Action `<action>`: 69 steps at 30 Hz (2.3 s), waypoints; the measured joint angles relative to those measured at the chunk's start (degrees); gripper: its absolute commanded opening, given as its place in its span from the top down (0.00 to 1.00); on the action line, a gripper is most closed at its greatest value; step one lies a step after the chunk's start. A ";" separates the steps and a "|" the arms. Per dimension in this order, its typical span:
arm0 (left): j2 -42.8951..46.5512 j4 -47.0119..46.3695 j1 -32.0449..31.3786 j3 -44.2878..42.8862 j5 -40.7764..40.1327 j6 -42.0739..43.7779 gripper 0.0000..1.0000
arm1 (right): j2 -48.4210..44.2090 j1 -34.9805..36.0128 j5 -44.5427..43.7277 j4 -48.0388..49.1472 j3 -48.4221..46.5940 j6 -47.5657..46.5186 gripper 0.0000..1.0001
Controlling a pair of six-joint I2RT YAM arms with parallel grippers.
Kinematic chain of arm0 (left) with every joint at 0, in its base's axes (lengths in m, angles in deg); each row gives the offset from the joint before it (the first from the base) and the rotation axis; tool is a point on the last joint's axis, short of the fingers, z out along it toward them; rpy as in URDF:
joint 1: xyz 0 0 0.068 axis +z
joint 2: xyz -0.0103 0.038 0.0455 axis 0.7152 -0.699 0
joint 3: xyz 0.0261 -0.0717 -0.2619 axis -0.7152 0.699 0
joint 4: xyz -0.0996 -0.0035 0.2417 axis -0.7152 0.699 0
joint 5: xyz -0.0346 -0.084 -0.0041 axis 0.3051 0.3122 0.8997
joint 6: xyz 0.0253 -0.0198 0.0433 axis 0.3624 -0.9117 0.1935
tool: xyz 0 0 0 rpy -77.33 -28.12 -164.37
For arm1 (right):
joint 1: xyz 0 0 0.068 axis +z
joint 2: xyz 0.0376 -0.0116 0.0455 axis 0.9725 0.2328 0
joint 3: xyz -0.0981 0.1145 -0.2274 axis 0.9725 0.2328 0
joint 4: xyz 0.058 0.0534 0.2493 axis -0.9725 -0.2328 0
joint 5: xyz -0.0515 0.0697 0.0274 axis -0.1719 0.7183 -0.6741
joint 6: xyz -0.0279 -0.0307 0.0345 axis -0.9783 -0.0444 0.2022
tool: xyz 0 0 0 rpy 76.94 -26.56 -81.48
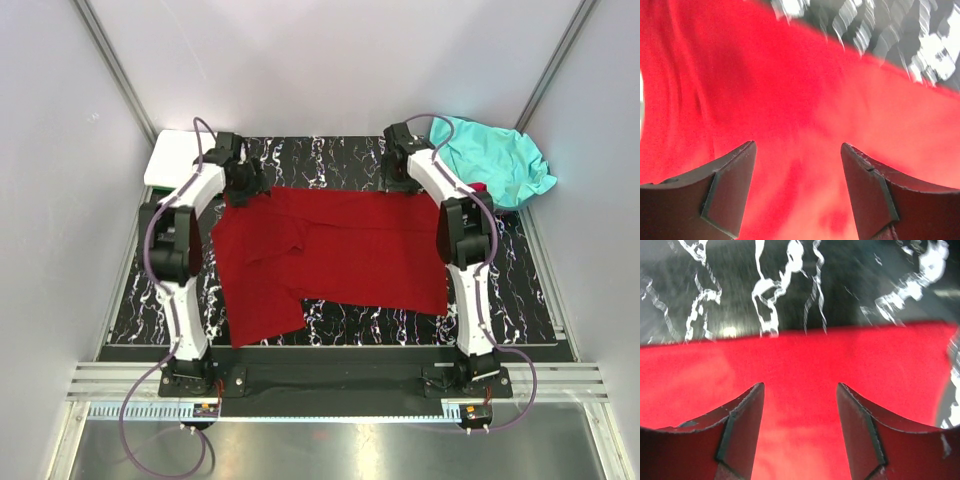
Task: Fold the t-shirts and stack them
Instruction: Fold the tshirt
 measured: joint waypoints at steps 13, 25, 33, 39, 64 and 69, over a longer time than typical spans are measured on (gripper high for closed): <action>53.75 0.68 -0.76 39.91 -5.73 -2.75 0.38 | -47.39 -7.15 12.17 -0.87 46.21 8.44 0.35; 59.87 8.81 6.12 62.75 -7.78 -16.87 0.54 | -63.23 -13.60 22.38 1.11 70.99 15.23 0.36; 60.72 9.88 4.04 69.57 -7.50 -23.80 0.57 | -66.86 -17.18 26.08 2.75 74.60 17.22 0.36; 60.81 9.97 0.87 69.57 -9.49 -27.26 0.56 | -67.17 -17.99 27.71 4.50 76.94 19.28 0.36; 60.54 10.29 0.50 69.13 -12.07 -26.67 1.00 | -68.32 -18.32 10.27 -0.48 82.29 33.44 0.55; 61.02 10.29 0.15 67.65 -12.37 -26.32 1.00 | -70.01 -18.32 9.14 -0.96 85.42 36.70 0.59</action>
